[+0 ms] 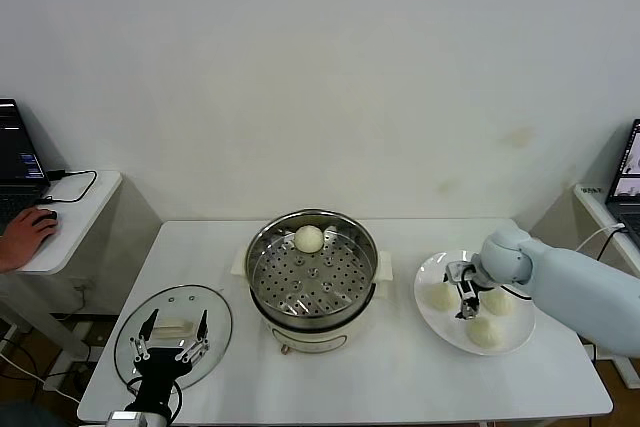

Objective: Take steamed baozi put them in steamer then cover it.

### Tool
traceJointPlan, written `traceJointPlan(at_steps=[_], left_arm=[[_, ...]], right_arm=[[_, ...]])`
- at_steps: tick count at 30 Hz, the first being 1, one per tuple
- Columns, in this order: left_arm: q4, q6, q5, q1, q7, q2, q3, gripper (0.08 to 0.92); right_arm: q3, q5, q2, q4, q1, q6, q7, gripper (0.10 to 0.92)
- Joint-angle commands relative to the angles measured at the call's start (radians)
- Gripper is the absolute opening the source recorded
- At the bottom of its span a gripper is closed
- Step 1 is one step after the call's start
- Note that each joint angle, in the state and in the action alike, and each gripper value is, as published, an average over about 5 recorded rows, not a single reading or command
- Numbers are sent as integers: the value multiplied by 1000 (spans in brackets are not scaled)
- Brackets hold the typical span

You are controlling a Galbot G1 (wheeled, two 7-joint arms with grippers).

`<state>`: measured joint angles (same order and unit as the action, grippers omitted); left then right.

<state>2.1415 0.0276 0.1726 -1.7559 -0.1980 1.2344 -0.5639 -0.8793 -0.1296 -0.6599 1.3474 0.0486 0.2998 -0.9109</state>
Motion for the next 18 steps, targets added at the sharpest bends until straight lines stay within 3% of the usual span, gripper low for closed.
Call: traceJointPlan(at_steps=[1,8,18], left_arm=[[-2,0,-1,0,1,0,1,823],[-6,0,-1,3,1,1,2,823],[-1,0,-1,-1,1,3,1,823]], right_arm=[[48,-17,-38,-57,39,-5,6,823],[50,-22,-56,-72,42,-4,-1,792],[57,-30,-58,-76,38,-7,-20,616]])
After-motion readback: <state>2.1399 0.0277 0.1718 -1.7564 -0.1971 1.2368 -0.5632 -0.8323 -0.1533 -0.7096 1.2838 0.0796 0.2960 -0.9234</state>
